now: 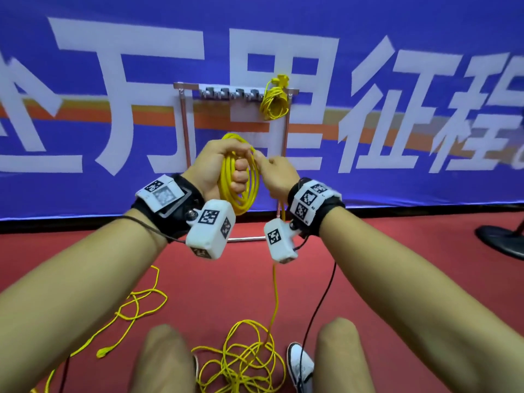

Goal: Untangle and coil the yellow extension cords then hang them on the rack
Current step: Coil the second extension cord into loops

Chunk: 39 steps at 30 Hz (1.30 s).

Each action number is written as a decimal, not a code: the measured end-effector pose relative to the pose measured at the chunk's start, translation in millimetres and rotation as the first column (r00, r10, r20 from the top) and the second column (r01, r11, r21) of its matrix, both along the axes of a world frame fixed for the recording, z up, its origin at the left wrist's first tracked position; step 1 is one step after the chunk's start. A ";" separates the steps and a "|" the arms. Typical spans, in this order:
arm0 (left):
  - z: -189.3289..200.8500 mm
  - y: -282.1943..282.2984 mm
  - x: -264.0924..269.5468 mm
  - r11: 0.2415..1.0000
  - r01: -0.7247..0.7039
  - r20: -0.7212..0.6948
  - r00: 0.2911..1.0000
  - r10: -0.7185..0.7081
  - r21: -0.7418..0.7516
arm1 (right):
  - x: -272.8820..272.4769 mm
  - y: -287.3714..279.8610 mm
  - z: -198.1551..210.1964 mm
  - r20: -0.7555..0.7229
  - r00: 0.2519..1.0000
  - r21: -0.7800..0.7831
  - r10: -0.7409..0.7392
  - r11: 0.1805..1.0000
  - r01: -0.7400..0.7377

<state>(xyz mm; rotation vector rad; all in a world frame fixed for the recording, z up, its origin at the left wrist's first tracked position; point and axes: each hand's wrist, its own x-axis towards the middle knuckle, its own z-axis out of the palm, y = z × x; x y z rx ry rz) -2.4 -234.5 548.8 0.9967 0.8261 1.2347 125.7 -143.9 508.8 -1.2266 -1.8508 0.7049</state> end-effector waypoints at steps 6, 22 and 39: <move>13.9 6.7 -0.2 0.990 0.050 0.198 0.977 -0.076 0.130 | -5.5 6.4 -7.3 -0.222 0.973 0.017 0.070 0.998 -0.068; -32.6 70.8 -39.5 0.787 -0.528 -0.156 0.790 0.593 0.319 | -3.7 1.3 -106.1 0.269 0.912 -0.096 0.308 0.951 -0.293; -139.0 57.0 -36.4 0.924 0.275 -0.238 0.910 -0.340 -0.267 | 12.1 33.3 -61.2 0.351 0.897 0.151 0.269 0.929 -0.338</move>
